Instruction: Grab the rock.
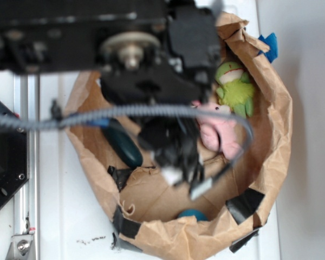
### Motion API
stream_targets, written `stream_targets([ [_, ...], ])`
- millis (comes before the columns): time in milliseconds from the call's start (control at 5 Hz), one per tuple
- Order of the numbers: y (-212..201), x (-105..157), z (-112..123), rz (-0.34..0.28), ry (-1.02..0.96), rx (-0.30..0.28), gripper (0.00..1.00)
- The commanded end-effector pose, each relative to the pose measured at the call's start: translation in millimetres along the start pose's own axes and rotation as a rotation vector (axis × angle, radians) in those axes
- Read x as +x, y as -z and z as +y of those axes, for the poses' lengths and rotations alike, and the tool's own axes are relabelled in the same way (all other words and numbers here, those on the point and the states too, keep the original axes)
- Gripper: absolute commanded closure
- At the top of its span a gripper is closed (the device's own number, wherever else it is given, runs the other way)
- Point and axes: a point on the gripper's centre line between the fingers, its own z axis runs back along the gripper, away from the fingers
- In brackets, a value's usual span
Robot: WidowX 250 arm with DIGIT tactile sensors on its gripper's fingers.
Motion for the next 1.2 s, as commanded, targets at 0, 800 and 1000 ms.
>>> stream_targets([
  [0,30.8,17.1,14.3,-0.146,-0.502,0.115,0.00],
  [800,83.3,38.1,31.9,-0.254,-0.795,0.240,0.00],
  [1000,81.0,40.1,45.7,-0.268,-0.807,0.234,0.00],
])
